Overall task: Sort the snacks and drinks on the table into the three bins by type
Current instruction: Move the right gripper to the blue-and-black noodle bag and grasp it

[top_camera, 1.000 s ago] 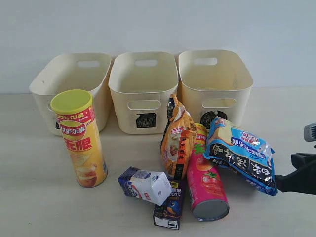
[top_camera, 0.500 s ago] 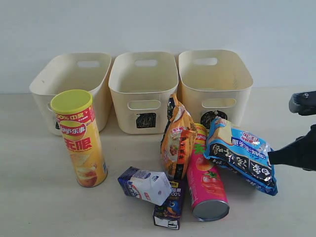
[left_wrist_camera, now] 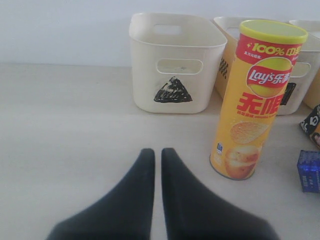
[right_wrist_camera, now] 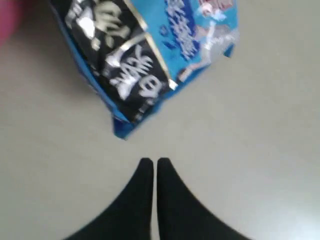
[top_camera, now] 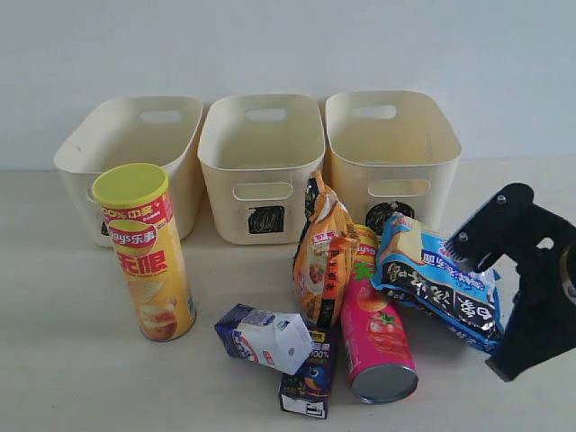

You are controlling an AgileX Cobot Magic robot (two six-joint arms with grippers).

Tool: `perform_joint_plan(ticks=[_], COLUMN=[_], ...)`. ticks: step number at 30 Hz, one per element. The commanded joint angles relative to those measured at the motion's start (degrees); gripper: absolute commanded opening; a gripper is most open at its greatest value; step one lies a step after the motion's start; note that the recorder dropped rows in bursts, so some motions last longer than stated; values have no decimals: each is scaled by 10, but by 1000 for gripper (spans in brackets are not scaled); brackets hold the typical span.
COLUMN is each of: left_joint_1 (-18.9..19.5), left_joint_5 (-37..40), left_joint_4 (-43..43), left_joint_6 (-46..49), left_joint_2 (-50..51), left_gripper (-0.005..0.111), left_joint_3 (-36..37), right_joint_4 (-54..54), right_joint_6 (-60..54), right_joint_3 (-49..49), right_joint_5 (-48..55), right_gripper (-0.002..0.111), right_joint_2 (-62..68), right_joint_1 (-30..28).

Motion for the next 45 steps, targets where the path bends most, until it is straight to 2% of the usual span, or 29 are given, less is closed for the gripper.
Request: perform_joint_plan(ticks=[1,5,7,9,13,17,19,21,22,23,25,35,38,45], left_joint_1=[2,2,2,2,2,2,2,2,2,2,2,2,2,2], left_joint_5=[-6,-6,-6,-6,-6,-6,-6,-6,-6,-6,-6,-6,-6,-6], left_joint_4=[-3,-3,-3,-3,-3,-3,-3,-3,-3,-3,-3,-3,-3,-3], left_joint_6=[-7,-7,-7,-7,-7,-7,-7,-7,-7,-7,-7,-7,-7,-7], left_joint_2=[-2,-2,-2,-2,-2,-2,-2,-2,-2,-2,-2,-2,-2,-2], left_gripper=[4,4,4,4,4,4,4,4,4,4,4,4,4,4], left_joint_3=[2,2,2,2,2,2,2,2,2,2,2,2,2,2], right_joint_4=[-201,-242,-301,-374,-486,-498,-494,-497,-497,-493,-493,-598,-617,-617], right_joint_6=[193,160,168,236,465,505,497,495,496,507,507,542,546,563], right_joint_3=[-4,15,42,70,104,106,106,106,106,106,113,133,155,162], right_joint_5=[118,72,39,23,11,-19,-56,-92,-97,-89,-48,-48,1,23], right_gripper=[0,0,0,0,0,2,12,32,46,78,105,81,81,81], right_joint_2=[-4,-4,-4,-4,-4,-4,-4,-4,-4,-4,-4,3,37,91], right_joint_1=[77,154,186,202,201,201,201,201,201,201,201,201,201,201])
